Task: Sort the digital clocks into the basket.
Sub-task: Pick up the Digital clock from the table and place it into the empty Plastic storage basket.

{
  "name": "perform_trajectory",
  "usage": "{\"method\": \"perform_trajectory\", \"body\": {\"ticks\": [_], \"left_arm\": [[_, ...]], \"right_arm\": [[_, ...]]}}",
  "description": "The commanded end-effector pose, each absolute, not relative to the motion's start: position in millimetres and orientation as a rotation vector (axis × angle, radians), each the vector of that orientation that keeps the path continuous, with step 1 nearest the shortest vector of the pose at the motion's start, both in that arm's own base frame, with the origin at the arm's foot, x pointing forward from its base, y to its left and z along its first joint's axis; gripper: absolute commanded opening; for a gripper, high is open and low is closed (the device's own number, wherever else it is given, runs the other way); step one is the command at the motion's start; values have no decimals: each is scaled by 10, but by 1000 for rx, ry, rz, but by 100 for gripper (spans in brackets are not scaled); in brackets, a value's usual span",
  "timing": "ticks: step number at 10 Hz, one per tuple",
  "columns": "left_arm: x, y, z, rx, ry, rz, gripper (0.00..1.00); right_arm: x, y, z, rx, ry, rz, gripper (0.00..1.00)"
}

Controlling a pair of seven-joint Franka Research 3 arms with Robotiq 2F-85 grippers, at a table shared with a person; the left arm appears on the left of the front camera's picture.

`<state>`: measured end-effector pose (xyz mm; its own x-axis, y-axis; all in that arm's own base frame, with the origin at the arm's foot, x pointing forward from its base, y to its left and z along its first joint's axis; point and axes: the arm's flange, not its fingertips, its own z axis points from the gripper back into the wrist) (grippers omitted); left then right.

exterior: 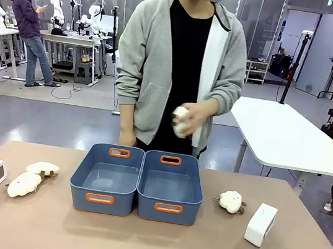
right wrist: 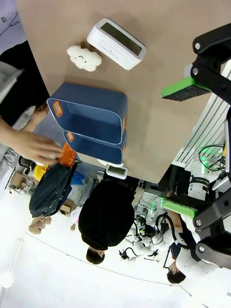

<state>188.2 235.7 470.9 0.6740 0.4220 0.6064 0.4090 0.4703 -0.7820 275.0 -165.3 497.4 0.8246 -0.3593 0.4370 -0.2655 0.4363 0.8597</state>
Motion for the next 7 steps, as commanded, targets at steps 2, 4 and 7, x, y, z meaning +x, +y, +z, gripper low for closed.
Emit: {"method": "perform_trajectory", "body": {"ticks": [2, 4, 7], "left_arm": [[1874, 2361, 4716, -1131, -893, -7, 100], [1874, 2361, 4716, -1131, -893, -7, 100], [2152, 2219, 4897, -742, -772, -7, 100]], "right_arm": [[2759, -1661, 4982, 1143, -645, -50, 100], [2759, -1661, 4982, 1143, -645, -50, 100], [2759, -1661, 4982, 1143, -645, -50, 100]]}}
